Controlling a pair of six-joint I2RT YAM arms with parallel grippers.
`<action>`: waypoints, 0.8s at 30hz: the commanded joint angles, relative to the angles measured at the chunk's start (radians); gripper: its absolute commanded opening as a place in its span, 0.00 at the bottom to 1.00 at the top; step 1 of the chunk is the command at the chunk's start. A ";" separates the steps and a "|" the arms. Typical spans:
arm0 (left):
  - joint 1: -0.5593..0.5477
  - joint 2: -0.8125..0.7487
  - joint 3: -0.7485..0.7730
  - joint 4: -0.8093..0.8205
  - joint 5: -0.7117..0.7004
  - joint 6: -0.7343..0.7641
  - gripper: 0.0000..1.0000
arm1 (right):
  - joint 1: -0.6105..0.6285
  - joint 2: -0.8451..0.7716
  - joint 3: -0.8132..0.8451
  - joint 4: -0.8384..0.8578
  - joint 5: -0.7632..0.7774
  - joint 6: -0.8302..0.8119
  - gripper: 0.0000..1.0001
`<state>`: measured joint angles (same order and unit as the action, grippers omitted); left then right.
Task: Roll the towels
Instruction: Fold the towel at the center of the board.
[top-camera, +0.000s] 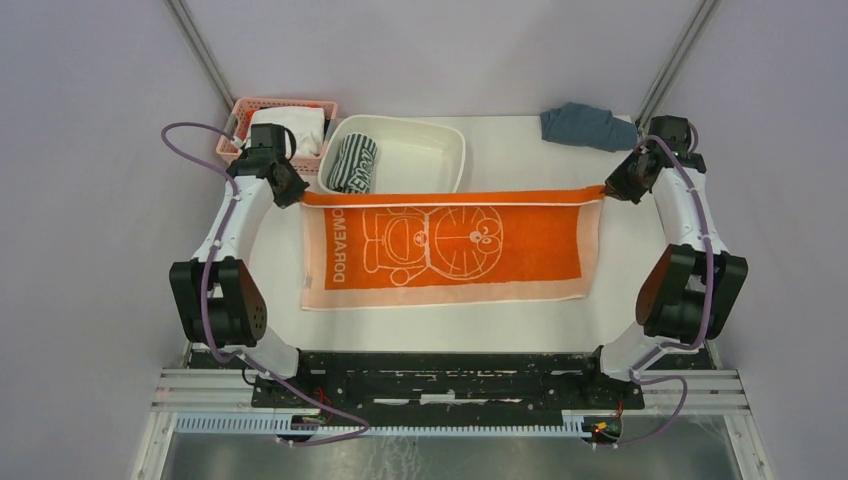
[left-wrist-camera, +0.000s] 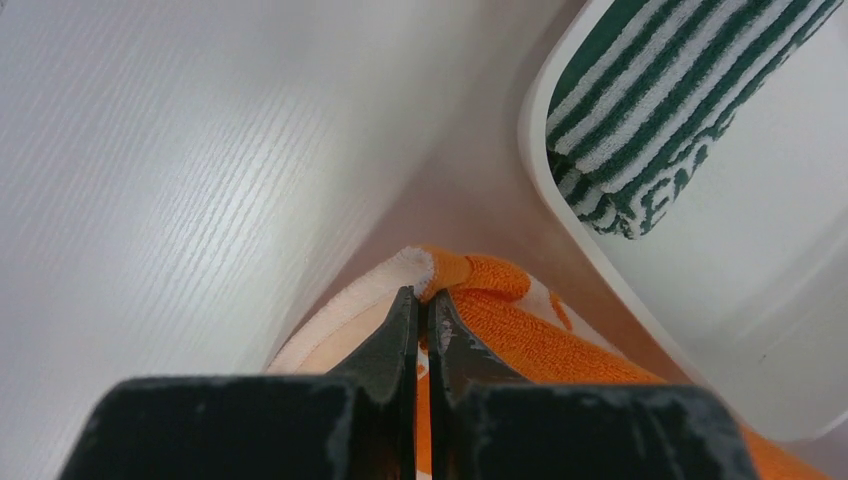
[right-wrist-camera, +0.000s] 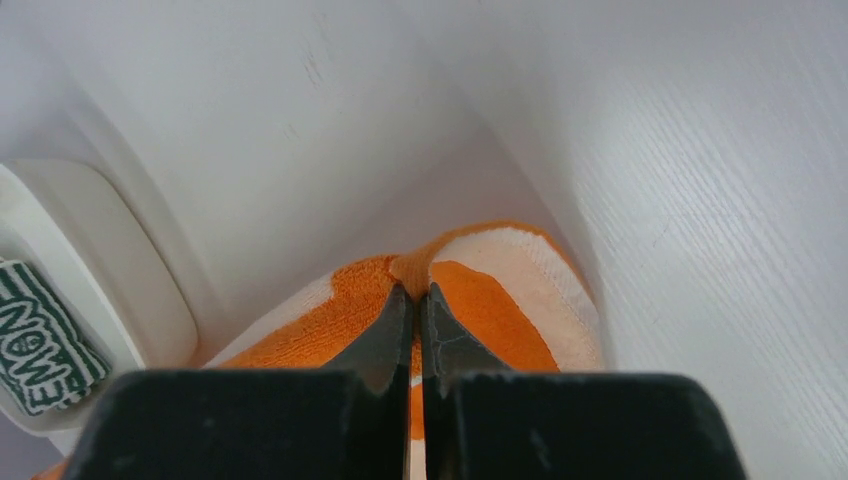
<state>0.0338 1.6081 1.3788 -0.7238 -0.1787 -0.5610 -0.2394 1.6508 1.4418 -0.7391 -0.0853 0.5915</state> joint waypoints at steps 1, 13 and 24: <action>0.028 -0.022 0.034 0.054 -0.002 -0.045 0.03 | -0.046 -0.032 0.005 0.049 0.002 0.035 0.00; 0.028 -0.222 -0.211 0.018 0.046 -0.069 0.03 | -0.065 -0.176 -0.168 -0.093 0.025 0.011 0.00; 0.041 -0.457 -0.412 -0.067 -0.035 -0.094 0.03 | -0.065 -0.425 -0.380 -0.155 0.156 0.017 0.01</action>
<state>0.0605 1.2228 1.0092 -0.7776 -0.1562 -0.6167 -0.2970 1.2613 1.1091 -0.8925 0.0067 0.6128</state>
